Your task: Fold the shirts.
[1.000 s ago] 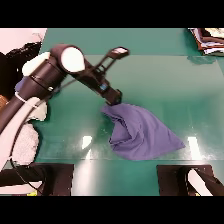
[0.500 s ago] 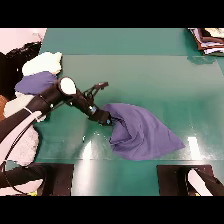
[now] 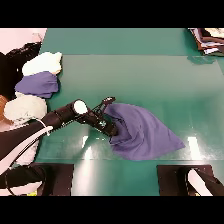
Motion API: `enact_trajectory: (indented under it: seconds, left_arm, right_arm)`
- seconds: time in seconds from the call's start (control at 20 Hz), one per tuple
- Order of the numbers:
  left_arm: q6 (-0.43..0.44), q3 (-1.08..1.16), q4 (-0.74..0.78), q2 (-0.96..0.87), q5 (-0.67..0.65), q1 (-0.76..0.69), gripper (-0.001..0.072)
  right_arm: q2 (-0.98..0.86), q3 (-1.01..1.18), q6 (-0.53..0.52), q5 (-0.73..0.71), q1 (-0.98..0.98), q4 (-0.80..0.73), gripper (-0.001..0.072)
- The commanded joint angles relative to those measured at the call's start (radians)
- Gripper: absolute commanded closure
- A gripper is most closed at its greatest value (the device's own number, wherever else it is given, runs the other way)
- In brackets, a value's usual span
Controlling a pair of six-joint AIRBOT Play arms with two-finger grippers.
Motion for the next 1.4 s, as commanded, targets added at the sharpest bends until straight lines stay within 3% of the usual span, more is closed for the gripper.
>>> enact_trajectory:
  seconds: [0.0, 0.2, 0.4, 0.45, 0.5, 0.55, 0.6, 0.8, 0.85, 1.15, 1.2, 1.3, 1.35]
  left_arm:
    - [-0.028, 0.006, 0.025, 0.005, 0.0, 0.044, 0.0685]
    - [-0.125, 0.102, 0.286, 0.134, -0.116, 0.272, 0.0685]
    - [-0.13, 0.14, 0.428, 0.242, -0.131, 0.398, 0.0684]
    - [-0.13, 0.14, 0.447, 0.243, -0.139, 0.41, 0.0684]
    - [-0.13, 0.14, 0.475, 0.242, -0.147, 0.414, 0.0684]
    - [-0.13, 0.14, 0.502, 0.242, -0.15, 0.414, 0.0684]
    - [-0.13, 0.14, 0.516, 0.242, -0.15, 0.414, 0.0684]
    - [-0.131, 0.14, 0.522, 0.242, -0.154, 0.414, 0.0684]
    - [-0.13, 0.14, 0.522, 0.242, -0.153, 0.414, 0.0683]
    - [-0.13, 0.14, 0.522, 0.242, -0.153, 0.414, 0.0683]
    - [-0.13, 0.14, 0.522, 0.242, -0.153, 0.414, 0.0684]
    - [-0.131, 0.14, 0.522, 0.243, -0.153, 0.414, 0.0684]
    - [-0.131, 0.144, 0.528, 0.243, -0.154, 0.414, 0.0684]
  right_arm:
    - [0.001, -0.002, 0.0, 0.018, -0.001, -0.001, 0.0698]
    - [0.002, -0.002, 0.006, 0.124, 0.01, -0.173, 0.0698]
    - [0.003, -0.12, 0.08, 0.19, 0.101, -0.474, 0.0698]
    - [0.001, -0.192, 0.08, 0.187, 0.125, -0.5, 0.0647]
    - [-0.008, -0.266, 0.08, 0.173, 0.143, -0.497, 0.0404]
    - [-0.027, -0.346, 0.08, 0.157, 0.158, -0.495, 0.0213]
    - [-0.057, -0.412, 0.079, 0.156, 0.172, -0.496, 0.0206]
    - [-0.229, -0.588, 0.026, 0.114, 0.251, -0.486, 0.0225]
    - [-0.269, -0.605, 0.023, 0.083, 0.278, -0.488, 0.0264]
    - [-0.437, -0.612, 0.022, -0.005, 0.393, -0.486, 0.0267]
    - [-0.451, -0.612, 0.011, -0.005, 0.411, -0.486, 0.0336]
    - [-0.455, -0.611, -0.001, -0.021, 0.443, -0.488, 0.0653]
    - [-0.445, -0.603, -0.001, -0.03, 0.449, -0.492, 0.0698]
